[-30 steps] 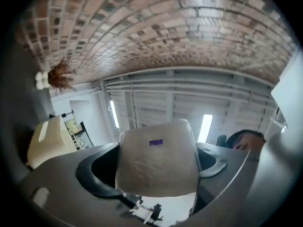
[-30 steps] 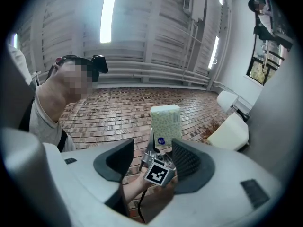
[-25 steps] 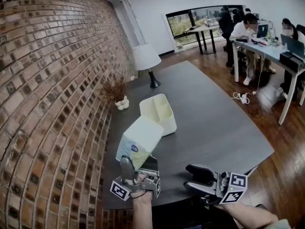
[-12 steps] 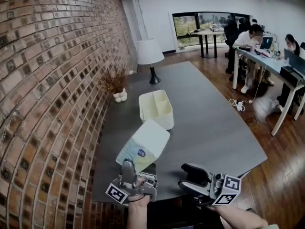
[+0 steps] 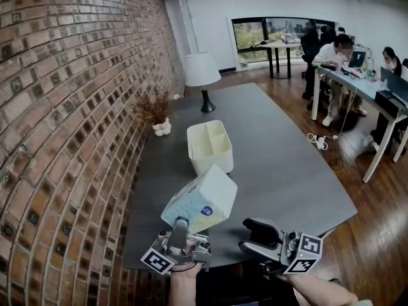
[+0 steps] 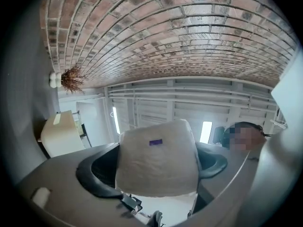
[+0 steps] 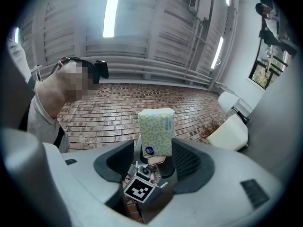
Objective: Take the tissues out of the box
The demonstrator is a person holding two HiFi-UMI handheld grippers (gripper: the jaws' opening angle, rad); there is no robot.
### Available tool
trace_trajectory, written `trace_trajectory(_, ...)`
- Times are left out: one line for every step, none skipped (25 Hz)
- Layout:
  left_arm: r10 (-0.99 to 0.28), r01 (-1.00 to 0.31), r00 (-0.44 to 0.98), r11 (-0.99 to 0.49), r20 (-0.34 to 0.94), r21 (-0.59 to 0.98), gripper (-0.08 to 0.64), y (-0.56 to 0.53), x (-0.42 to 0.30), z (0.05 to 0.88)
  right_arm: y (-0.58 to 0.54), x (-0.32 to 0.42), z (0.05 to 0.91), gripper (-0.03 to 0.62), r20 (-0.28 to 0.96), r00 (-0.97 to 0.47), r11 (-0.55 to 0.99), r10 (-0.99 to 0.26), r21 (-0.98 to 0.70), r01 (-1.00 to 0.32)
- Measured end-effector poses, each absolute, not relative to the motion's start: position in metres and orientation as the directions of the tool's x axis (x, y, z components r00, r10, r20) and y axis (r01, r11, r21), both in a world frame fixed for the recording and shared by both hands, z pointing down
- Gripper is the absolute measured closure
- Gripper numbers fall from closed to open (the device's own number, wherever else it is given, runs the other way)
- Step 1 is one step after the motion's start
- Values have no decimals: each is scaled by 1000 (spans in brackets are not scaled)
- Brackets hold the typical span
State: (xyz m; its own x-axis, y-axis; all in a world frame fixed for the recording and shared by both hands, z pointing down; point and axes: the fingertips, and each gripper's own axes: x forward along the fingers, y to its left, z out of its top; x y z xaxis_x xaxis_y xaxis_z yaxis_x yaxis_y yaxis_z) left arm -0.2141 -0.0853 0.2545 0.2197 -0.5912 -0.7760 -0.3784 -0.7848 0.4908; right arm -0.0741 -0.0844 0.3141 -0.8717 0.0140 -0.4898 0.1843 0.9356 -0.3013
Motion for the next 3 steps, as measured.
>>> trace_trajectory(-592,-383,225,-784,-774,488,92,-84,-213,254,-84,-74,314,328,-489,-872,936,14,-300,184)
trace_trajectory(-592,-387,231,-784,-772,486,92,-83,-211,253,-83,-73,314,328,-488,-873,936,15,-299,183)
trace_trajectory(-593,-391,236,-783,-770,483,92,-82,-210,253,-81,-73,313,328,-487,-873,937,16,-298,183)
